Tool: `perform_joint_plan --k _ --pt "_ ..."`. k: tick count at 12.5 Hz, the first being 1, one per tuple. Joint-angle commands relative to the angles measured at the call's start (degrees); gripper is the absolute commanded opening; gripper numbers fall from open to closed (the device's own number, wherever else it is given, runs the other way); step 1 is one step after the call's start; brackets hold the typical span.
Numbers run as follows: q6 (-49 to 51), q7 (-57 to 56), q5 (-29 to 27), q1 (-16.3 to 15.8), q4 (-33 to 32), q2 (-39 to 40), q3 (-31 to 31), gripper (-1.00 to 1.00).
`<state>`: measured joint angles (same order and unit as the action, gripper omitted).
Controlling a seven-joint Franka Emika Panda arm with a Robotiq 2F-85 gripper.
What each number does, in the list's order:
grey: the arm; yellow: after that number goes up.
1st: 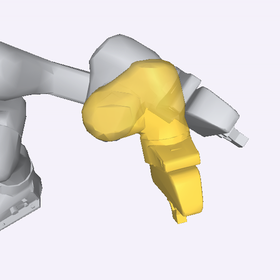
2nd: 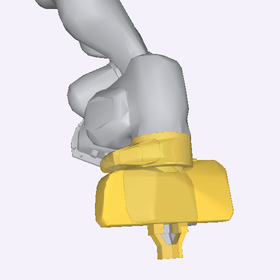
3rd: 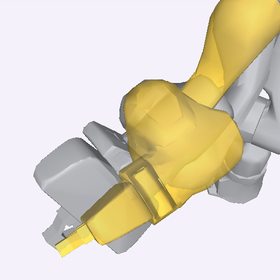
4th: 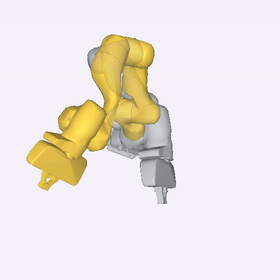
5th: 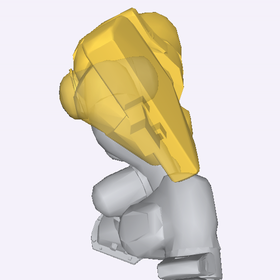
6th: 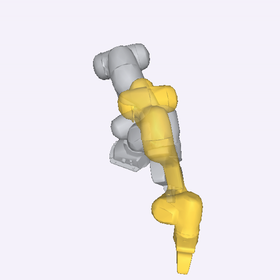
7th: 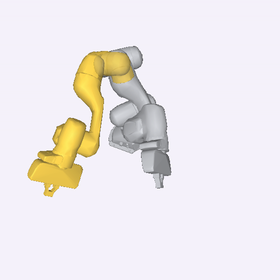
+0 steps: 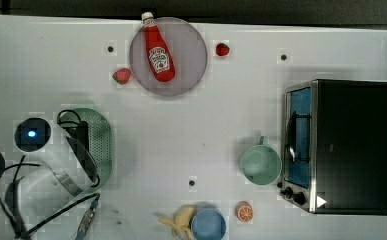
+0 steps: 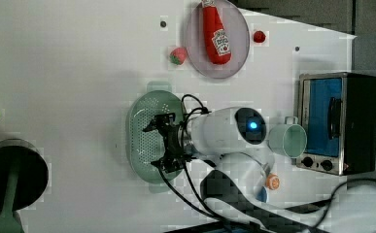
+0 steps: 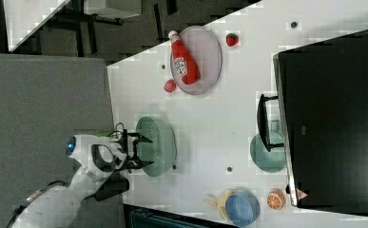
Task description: Drag strainer left to right.
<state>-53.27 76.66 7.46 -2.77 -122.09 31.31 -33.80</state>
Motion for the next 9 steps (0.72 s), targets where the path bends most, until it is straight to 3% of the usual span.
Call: perform_joint_plan --k 1,9 --pt "-2.8 3.5 1.2 -0.8 -1.7 -1.5 2.3 1.0" --pt "-8.3 3.4 3.4 -1.5 -5.9 -0.9 8.4 1.0"
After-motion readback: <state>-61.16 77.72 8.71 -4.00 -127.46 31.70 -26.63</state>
